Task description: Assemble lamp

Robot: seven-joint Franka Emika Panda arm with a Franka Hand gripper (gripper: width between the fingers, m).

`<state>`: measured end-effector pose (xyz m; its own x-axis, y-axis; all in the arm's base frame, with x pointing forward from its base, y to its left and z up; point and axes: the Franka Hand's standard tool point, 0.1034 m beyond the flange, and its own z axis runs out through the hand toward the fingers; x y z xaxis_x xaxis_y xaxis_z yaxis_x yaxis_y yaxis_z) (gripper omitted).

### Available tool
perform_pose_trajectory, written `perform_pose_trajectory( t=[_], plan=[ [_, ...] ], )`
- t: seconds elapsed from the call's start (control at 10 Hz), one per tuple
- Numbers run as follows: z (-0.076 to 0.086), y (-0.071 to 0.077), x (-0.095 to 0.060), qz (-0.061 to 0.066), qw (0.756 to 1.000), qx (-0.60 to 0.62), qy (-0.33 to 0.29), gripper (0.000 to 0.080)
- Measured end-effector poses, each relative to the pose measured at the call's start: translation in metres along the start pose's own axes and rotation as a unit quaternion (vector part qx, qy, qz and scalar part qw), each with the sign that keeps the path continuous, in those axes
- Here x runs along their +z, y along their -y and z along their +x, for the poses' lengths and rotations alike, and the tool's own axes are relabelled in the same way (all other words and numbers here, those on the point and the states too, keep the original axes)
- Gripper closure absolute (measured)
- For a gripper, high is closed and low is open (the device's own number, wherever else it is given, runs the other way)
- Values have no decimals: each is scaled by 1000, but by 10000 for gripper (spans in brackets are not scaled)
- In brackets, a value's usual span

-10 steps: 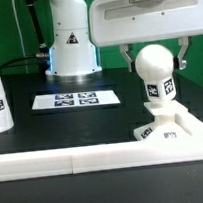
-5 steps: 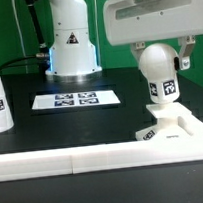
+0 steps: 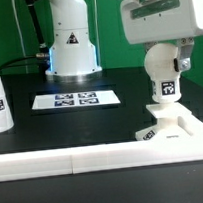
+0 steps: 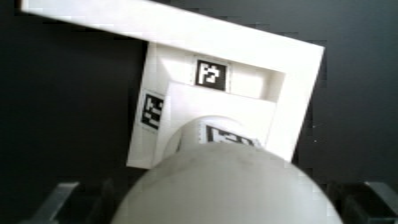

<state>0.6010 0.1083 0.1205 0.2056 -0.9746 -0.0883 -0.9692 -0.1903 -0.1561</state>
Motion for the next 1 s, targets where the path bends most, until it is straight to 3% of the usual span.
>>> perform_pose_trajectory(
  t=[0.4,0.6,1.0],
  plan=[
    [-6,3,1,5,996,87,9,220],
    [-7,3,1,5,997,74,9,118],
    [-3,2,0,5,995,-96,5,101]
  ],
)
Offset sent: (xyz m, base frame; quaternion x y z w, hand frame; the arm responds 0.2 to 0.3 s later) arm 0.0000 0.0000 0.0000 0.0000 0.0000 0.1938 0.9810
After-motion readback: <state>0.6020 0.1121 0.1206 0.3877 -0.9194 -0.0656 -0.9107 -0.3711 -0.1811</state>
